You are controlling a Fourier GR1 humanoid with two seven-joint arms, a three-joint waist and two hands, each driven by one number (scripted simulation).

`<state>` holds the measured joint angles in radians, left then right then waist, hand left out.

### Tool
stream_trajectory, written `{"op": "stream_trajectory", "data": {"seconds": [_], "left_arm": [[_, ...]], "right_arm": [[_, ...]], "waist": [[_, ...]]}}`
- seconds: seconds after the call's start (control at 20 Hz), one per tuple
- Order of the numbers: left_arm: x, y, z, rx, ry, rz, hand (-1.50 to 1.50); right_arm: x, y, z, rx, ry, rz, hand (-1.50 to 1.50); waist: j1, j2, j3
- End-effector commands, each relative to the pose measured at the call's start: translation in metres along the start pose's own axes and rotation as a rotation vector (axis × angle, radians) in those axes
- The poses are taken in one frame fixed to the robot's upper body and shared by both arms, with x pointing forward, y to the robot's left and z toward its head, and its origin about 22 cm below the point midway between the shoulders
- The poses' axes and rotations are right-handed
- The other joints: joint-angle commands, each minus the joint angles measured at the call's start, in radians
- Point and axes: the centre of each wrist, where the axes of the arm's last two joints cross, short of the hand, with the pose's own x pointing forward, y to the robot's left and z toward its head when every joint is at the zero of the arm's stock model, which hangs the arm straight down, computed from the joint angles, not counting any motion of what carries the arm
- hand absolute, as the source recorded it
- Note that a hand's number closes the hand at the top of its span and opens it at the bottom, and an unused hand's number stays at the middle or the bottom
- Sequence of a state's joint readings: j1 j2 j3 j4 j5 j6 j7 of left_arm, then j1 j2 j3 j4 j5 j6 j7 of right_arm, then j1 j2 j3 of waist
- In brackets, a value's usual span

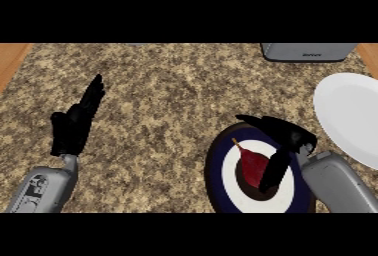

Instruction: Pick the pear from the plate and place it in the plate

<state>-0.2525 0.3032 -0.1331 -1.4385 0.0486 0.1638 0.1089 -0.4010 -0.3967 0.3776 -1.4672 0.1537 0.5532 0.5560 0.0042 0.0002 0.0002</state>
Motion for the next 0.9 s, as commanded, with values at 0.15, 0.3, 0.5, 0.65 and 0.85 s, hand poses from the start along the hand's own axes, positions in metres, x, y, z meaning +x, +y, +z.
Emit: {"op": "stream_trajectory", "data": {"seconds": [0.15, 0.3, 0.5, 0.65, 0.85], "left_arm": [[-0.002, -0.016, -0.017, -0.007, 0.0, -0.005, 0.0], [-0.01, -0.006, -0.014, -0.006, 0.012, 0.002, 0.0], [-0.015, 0.002, -0.003, 0.0, 0.01, -0.022, 0.0], [-0.007, 0.002, -0.008, 0.023, 0.009, -0.002, 0.0], [-0.006, 0.002, -0.012, -0.003, 0.012, 0.005, 0.0]], "right_arm": [[-0.034, 0.021, -0.014, 0.042, 0.03, 0.023, -1.5], [-0.02, 0.033, -0.023, 0.054, 0.036, 0.005, -1.5], [-0.027, 0.035, -0.033, -0.043, -0.024, 0.022, 1.5], [-0.014, 0.031, -0.031, -0.071, -0.008, 0.037, 1.5], [-0.021, 0.032, -0.038, -0.082, -0.016, 0.033, 1.5]], "waist": [[-0.005, 0.001, 0.0], [-0.004, 0.0, 0.0], [0.0, 0.001, 0.0], [-0.003, 0.0, 0.0], [-0.003, 0.0, 0.0]]}}
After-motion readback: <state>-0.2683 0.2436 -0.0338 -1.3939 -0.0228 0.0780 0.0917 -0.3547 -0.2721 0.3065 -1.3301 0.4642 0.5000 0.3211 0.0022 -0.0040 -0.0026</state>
